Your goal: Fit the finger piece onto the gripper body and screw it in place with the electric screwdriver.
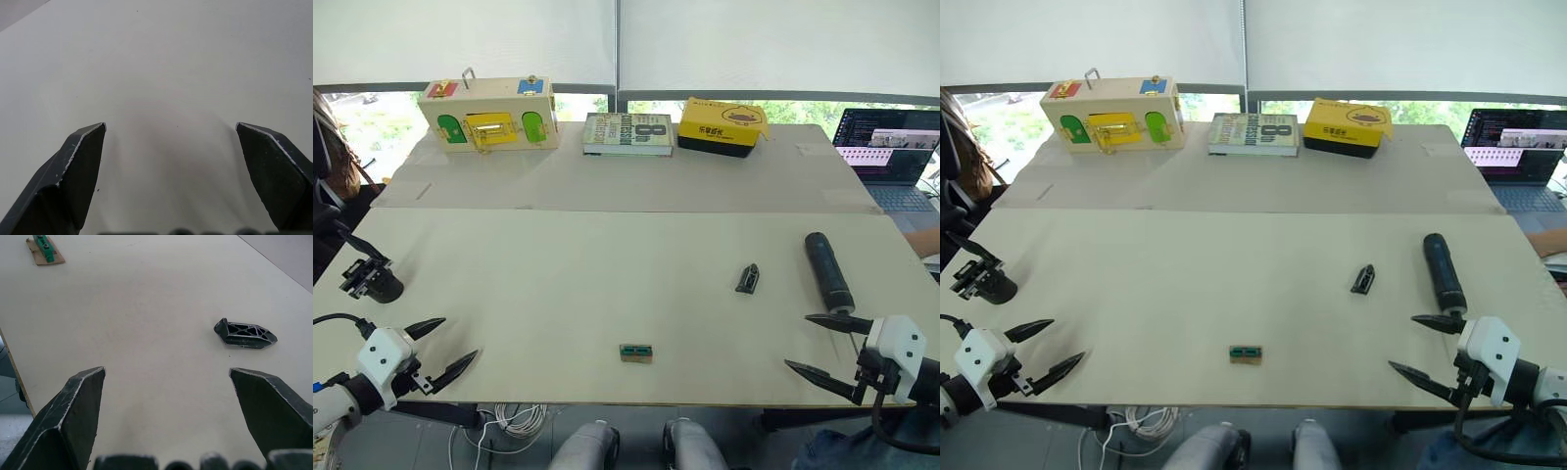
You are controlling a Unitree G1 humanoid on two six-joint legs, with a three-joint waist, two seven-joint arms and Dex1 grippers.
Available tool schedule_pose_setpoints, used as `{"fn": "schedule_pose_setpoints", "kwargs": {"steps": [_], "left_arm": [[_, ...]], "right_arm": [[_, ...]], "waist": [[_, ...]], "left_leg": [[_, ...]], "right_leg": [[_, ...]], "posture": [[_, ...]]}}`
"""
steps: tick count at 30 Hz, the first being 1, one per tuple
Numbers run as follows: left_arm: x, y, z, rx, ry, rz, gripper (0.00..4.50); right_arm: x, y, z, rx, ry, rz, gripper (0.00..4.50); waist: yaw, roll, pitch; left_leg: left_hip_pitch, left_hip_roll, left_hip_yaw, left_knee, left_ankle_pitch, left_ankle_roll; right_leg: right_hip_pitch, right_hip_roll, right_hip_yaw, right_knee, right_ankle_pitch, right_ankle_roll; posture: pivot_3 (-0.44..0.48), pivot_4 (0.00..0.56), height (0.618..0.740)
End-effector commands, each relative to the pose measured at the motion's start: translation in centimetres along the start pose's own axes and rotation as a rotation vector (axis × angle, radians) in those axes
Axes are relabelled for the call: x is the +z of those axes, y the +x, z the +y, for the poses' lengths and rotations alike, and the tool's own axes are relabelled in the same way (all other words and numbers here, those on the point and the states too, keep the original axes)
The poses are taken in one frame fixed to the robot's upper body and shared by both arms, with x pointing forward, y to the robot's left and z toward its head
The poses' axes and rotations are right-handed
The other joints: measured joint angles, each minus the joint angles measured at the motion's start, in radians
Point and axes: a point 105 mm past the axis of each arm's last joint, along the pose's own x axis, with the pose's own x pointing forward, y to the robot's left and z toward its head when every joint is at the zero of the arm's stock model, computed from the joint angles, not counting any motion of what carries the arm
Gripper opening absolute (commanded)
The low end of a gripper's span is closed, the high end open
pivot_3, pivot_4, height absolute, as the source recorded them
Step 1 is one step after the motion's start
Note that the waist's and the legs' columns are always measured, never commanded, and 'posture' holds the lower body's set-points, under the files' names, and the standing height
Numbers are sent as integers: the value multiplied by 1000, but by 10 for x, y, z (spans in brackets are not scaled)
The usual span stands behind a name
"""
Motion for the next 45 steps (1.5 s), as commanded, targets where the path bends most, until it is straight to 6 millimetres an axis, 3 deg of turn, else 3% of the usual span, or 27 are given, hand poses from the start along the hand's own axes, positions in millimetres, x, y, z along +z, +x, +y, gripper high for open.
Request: {"fn": "schedule_pose_setpoints", "kwargs": {"steps": [1,5,8,15,19,22,30,45], "left_arm": [[9,-5,6,30,9,-23,4500],[14,-15,18,124,-89,-74,4500],[15,-29,28,275,-163,-117,4500],[-12,-75,36,606,-274,-108,4500],[-32,-100,41,830,-348,-104,4500],[-37,-105,40,904,-411,-130,4500],[-26,-91,46,934,-480,-208,4500],[-37,-15,93,982,-417,-35,4500]], "right_arm": [[10,1,-3,-4,-38,-41,4471],[24,14,1,40,-40,-114,4471],[60,30,-1,26,-63,-282,4471],[105,48,11,49,-59,-530,4471],[113,50,28,130,-100,-638,4471],[110,53,35,178,-134,-651,4471],[115,58,40,186,-140,-726,4471],[135,75,50,207,-142,-792,4471]], "waist": [[0,0,0],[-5,0,0],[-6,0,0],[0,-1,0],[10,-2,0],[13,-3,0],[11,-5,-1],[12,-5,-1]], "left_leg": [[0,0,0,0,0,0],[0,0,0,0,0,0],[0,0,0,0,0,0],[0,1,0,0,0,0],[0,0,0,0,0,0],[1,0,0,1,0,0],[2,1,0,1,0,0],[5,0,1,1,0,-1]], "right_leg": [[0,0,0,0,0,0],[0,1,0,0,0,0],[0,1,1,0,0,0],[0,1,0,-1,0,0],[0,1,0,-2,0,0],[0,1,0,-1,1,1],[0,1,0,0,1,1],[-1,5,-2,0,5,-3]], "posture": [[0,150,740],[0,150,740],[0,150,740],[0,150,740],[0,150,740],[0,150,740],[0,150,740],[0,150,740]]}}
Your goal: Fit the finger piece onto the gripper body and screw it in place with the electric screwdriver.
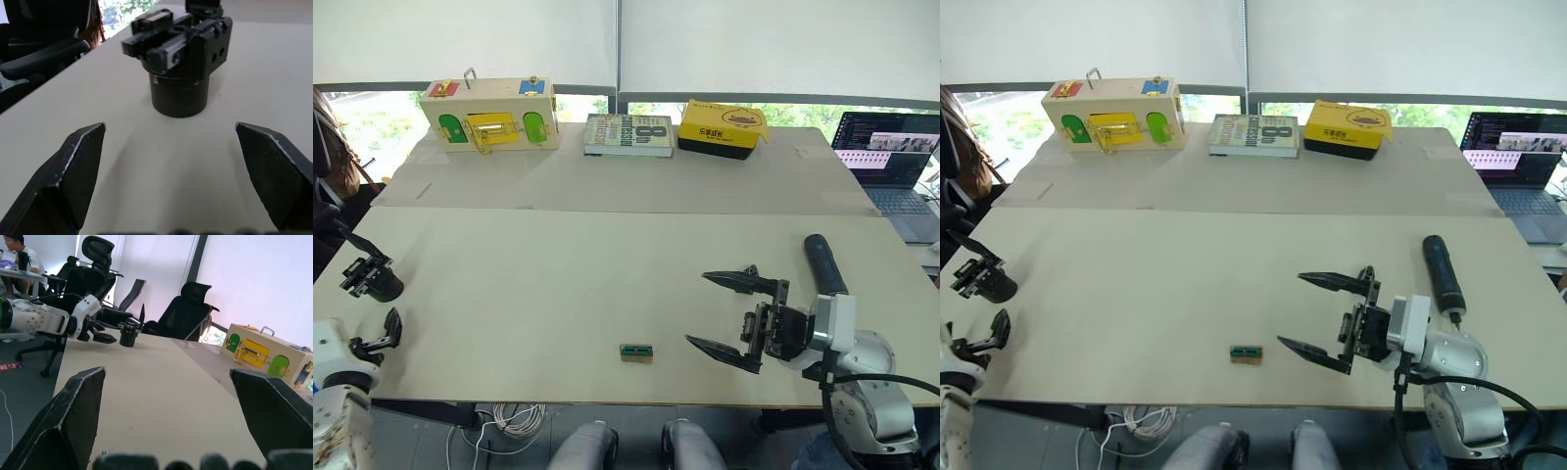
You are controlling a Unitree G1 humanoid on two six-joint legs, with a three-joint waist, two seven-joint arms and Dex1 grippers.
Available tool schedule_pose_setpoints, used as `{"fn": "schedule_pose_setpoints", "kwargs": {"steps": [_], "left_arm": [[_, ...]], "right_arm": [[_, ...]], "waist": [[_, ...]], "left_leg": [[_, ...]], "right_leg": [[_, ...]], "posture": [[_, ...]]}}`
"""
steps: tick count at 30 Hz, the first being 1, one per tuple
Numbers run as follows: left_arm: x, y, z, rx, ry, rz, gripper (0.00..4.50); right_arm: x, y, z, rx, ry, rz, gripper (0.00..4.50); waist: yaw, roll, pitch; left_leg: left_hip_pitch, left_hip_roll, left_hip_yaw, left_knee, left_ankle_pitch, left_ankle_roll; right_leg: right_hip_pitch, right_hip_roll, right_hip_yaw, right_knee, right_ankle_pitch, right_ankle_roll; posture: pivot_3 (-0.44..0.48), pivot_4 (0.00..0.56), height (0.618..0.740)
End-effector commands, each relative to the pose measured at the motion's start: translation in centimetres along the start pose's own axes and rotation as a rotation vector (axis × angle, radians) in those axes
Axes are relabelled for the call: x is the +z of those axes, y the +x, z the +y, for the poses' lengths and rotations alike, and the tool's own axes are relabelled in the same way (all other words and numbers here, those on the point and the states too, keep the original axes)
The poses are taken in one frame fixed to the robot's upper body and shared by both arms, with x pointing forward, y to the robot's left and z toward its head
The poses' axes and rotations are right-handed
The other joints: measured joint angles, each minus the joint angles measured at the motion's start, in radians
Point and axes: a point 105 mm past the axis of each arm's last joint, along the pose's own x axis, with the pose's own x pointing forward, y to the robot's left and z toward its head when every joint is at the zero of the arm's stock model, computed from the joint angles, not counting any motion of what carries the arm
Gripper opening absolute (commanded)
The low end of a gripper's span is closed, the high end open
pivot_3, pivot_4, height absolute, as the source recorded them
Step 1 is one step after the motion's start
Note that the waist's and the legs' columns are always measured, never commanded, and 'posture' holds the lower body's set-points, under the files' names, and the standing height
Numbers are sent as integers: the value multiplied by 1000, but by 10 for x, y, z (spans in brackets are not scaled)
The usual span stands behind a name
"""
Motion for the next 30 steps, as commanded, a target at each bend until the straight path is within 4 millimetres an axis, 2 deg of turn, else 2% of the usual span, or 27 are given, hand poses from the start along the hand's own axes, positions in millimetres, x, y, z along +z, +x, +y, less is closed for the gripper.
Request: {"fn": "schedule_pose_setpoints", "kwargs": {"steps": [1,10,19,26,28,30], "left_arm": [[11,14,1,25,52,-28,4500],[9,40,-5,105,37,-45,4500],[10,57,-5,148,34,-54,4500],[4,64,-6,145,30,-24,4500],[1,63,-5,148,19,-16,3961],[-2,62,-5,141,17,-12,3125]], "right_arm": [[12,7,0,1,-54,-40,4471],[12,6,-3,-40,-69,-23,4471],[11,4,-11,-77,-88,-2,4471],[10,5,-8,-69,-81,1,4471],[10,5,-8,-71,-78,4,4500],[9,4,-8,-73,-77,7,4500]], "waist": [[0,0,0],[0,0,0],[4,0,0],[4,0,0],[4,1,-1],[4,1,-1]], "left_leg": [[0,0,0,0,0,0],[0,0,0,0,0,0],[1,0,0,0,1,-2],[1,0,0,0,1,-2],[1,0,0,0,1,-2],[1,0,0,0,1,-2]], "right_leg": [[0,0,0,0,1,-2],[-1,5,1,0,3,-4],[-1,6,1,1,4,-6],[-1,7,1,1,5,-6],[-1,7,1,1,5,-6],[0,7,1,1,5,-6]], "posture": [[0,150,740],[0,150,740],[0,150,740],[0,150,740],[0,150,740],[0,150,740]]}}
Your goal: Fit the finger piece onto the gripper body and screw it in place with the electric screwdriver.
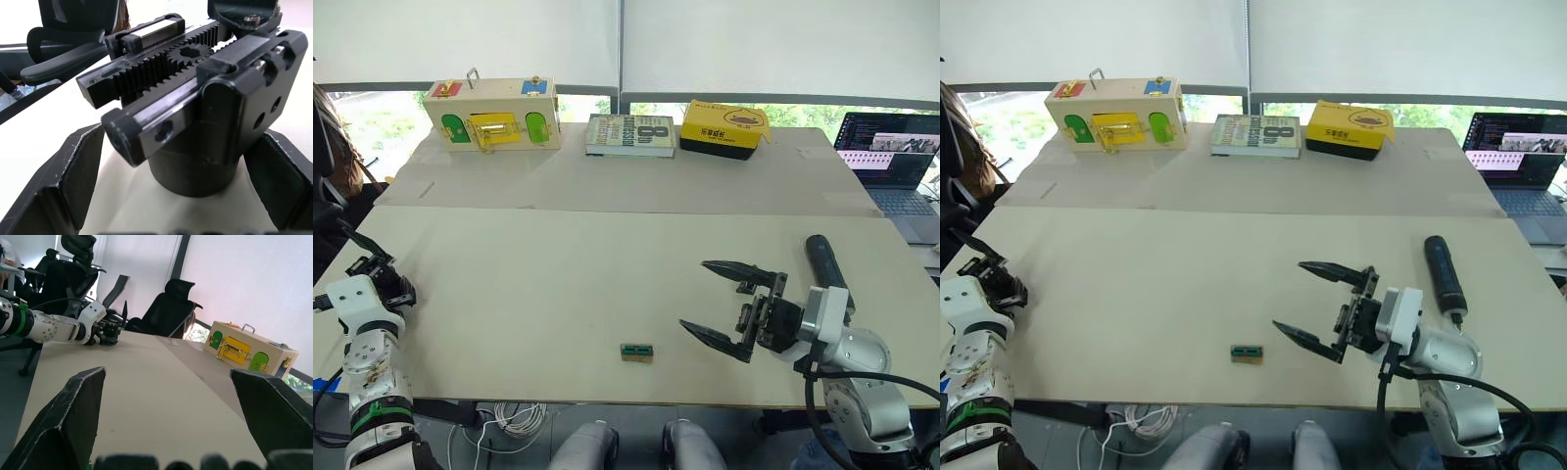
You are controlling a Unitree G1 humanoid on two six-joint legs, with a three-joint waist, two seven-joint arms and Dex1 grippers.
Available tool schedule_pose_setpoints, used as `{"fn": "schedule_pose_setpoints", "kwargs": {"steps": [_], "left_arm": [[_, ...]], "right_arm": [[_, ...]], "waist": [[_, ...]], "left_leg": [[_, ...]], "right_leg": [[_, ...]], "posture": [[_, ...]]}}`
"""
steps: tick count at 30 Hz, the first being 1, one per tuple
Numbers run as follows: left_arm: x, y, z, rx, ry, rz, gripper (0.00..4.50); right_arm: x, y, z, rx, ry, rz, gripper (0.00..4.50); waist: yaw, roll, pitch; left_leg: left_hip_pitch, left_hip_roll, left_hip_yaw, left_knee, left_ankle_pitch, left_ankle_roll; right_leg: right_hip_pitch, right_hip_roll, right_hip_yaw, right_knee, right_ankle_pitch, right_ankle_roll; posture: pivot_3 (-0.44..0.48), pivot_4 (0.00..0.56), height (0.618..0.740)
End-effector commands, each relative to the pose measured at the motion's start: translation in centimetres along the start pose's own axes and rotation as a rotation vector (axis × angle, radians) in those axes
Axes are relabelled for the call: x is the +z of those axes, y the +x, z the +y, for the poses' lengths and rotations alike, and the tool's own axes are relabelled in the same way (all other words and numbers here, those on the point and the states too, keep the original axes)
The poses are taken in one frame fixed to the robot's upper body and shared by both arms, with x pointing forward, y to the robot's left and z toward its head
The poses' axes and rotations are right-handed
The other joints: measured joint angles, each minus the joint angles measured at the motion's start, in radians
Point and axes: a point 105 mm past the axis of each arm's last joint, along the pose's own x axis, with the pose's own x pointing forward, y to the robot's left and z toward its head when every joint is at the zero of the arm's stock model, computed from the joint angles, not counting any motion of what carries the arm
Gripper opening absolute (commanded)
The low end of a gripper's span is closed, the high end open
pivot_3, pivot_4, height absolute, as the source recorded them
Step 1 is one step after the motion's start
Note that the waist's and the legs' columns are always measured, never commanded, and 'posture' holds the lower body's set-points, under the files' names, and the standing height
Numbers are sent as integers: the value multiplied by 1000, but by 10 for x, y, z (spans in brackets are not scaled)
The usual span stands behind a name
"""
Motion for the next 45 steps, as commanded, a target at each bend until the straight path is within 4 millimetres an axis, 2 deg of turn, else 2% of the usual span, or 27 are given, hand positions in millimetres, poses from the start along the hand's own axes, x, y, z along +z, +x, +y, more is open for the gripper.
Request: {"fn": "schedule_pose_setpoints", "kwargs": {"steps": [1,2,5,9,12,14,16,17,20,22,24,30,35,43,45], "left_arm": [[-4,-3,2,-16,20,5,2664],[-4,-3,1,-29,28,1,2310],[7,-4,-7,-62,-49,-70,2320],[53,-12,-34,-233,-120,-280,2320],[85,-23,-56,-370,-121,-386,2320],[101,-37,-85,-533,-107,-417,2320],[106,-59,-117,-712,-49,-423,2320],[107,-70,-131,-788,-36,-419,2320],[107,-89,-153,-898,-26,-402,2320],[104,-115,-184,-1063,39,-411,2320],[98,-133,-208,-1178,66,-404,2320],[73,-161,-258,-1356,129,-386,2320],[54,-182,-279,-1476,183,-373,2320],[28,-199,-292,-1573,197,-320,2320],[25,-197,-292,-1568,199,-313,2320]], "right_arm": [[11,-1,-1,2,-54,-16,4500],[11,-1,0,1,-54,-15,4500],[10,-3,0,1,-52,-10,4500],[11,-9,0,1,-53,10,4500],[12,-17,0,-3,-53,37,4500],[12,-25,2,-3,-50,63,4500],[12,-32,3,-9,-43,85,4500],[12,-35,4,-15,-39,95,4500],[12,-41,6,-18,-31,112,4500],[12,-45,8,-20,-26,125,4500],[12,-47,9,-24,-21,131,4500],[10,-48,18,-16,-2,140,4500],[11,-48,24,-12,2,144,4500],[11,-47,32,-20,17,145,4500],[11,-47,32,-23,17,148,4500]], "waist": [[0,0,0],[0,0,0],[0,0,0],[10,0,0],[14,-6,2],[14,-10,2],[12,-10,2],[10,-10,2],[5,-7,3],[-4,-7,3],[-7,-6,4],[-8,-4,4],[-7,-3,4],[-4,-3,4],[-2,-2,4]], "left_leg": [[0,0,0,0,0,0],[0,0,0,0,0,0],[0,0,0,0,0,0],[-2,0,0,0,0,0],[-8,0,0,4,0,1],[-13,0,0,6,0,1],[-13,0,0,7,-1,1],[-13,0,0,7,-1,2],[-10,-1,2,7,-2,3],[-10,0,2,7,-2,3],[-10,2,2,7,-2,2],[-10,3,2,7,-1,1],[-10,2,2,7,-1,1],[-10,2,2,7,-1,1],[-10,2,2,7,-1,1]], "right_leg": [[0,0,0,0,0,0],[0,0,0,0,0,0],[0,0,0,0,0,0],[0,-1,-1,-1,0,0],[-3,-1,-1,-1,2,-1],[-6,0,0,-1,4,-3],[-6,0,0,-1,4,-2],[-5,-1,0,-1,5,-2],[-2,0,2,-2,5,-1],[-2,0,2,-1,4,0],[-3,0,2,-1,3,1],[-2,-1,2,-1,2,3],[-3,-1,2,-1,2,3],[-3,-1,2,-1,1,5],[-3,-2,2,-1,1,6]], "posture": [[0,150,740],[0,150,740],[0,150,740],[0,150,740],[0,150,740],[0,150,740],[0,150,740],[0,150,740],[0,150,740],[0,150,740],[0,150,740],[0,150,740],[0,150,740],[0,150,740],[0,150,740]]}}
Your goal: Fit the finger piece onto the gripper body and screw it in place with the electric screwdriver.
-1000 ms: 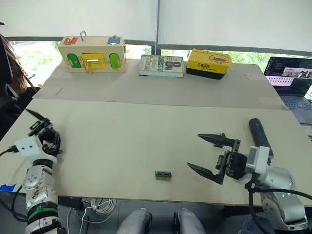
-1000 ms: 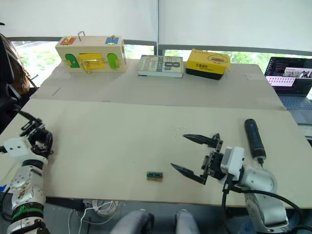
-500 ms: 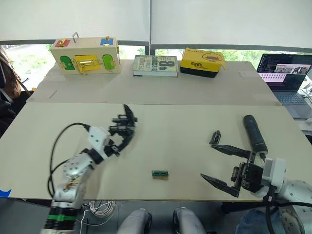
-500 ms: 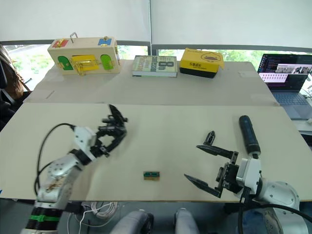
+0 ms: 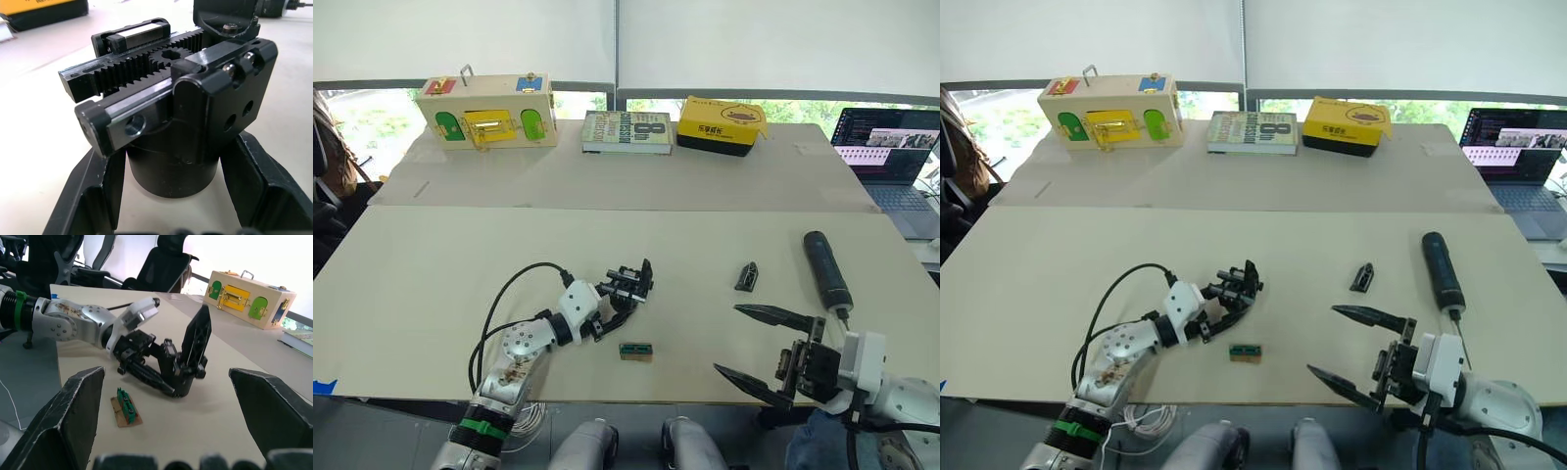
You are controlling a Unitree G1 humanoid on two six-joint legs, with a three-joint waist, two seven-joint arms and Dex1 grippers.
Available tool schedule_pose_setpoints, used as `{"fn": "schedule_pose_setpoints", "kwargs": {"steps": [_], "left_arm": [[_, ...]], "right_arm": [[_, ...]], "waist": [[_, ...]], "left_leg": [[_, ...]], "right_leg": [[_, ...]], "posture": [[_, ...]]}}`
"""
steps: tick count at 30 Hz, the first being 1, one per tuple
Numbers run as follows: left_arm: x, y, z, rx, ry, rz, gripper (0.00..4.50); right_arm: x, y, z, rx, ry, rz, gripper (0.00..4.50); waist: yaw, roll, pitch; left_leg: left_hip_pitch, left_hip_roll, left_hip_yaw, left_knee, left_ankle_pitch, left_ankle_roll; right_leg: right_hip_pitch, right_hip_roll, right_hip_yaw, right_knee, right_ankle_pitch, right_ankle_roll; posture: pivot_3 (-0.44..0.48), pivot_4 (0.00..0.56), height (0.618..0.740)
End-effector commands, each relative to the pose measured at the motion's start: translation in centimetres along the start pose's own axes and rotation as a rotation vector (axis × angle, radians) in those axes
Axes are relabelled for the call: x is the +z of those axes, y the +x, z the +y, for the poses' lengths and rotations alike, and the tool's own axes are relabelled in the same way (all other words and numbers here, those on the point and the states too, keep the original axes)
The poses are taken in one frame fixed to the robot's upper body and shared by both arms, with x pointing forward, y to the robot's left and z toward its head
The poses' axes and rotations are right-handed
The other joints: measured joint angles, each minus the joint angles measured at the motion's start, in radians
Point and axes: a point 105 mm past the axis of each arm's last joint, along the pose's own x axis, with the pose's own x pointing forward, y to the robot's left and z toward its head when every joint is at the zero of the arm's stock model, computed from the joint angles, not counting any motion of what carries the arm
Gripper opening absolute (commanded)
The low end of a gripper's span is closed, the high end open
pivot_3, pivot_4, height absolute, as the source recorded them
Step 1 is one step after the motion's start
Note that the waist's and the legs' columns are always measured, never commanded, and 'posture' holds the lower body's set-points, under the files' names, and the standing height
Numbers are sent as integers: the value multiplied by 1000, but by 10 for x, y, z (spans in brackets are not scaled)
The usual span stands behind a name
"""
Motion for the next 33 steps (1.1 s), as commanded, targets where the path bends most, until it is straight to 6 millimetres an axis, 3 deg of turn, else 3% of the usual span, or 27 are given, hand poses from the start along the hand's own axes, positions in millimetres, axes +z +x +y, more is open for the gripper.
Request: {"fn": "schedule_pose_setpoints", "kwargs": {"steps": [1,13,16,18,25,33], "left_arm": [[11,5,0,-6,41,-57,2320],[-9,4,-5,-32,-25,28,2320],[-13,-3,-7,-48,-15,47,3808],[-13,-6,-5,-40,-23,49,4441],[-12,-22,4,-103,-66,84,4441],[-9,-30,38,-177,-35,117,4441]], "right_arm": [[13,3,2,6,-64,-35,4500],[12,2,1,9,-70,-29,4500],[12,2,1,10,-69,-28,4500],[11,2,1,10,-68,-28,4500],[10,3,0,10,-64,-29,4500],[10,4,-2,14,-63,-28,4500]], "waist": [[1,1,-1],[11,7,-4],[8,8,-5],[4,9,-5],[-7,9,-6],[-12,9,-6]], "left_leg": [[0,0,0,0,0,0],[3,0,0,0,0,0],[4,0,0,0,0,0],[4,0,0,0,0,0],[4,1,0,0,0,0],[4,1,0,0,0,0]], "right_leg": [[0,0,0,0,0,0],[4,-1,0,0,-1,2],[4,0,0,0,-1,2],[4,0,0,0,-1,2],[4,0,0,0,-2,2],[4,1,0,1,-2,2]], "posture": [[0,150,740],[0,150,740],[0,150,740],[0,150,740],[0,150,740],[0,150,740]]}}
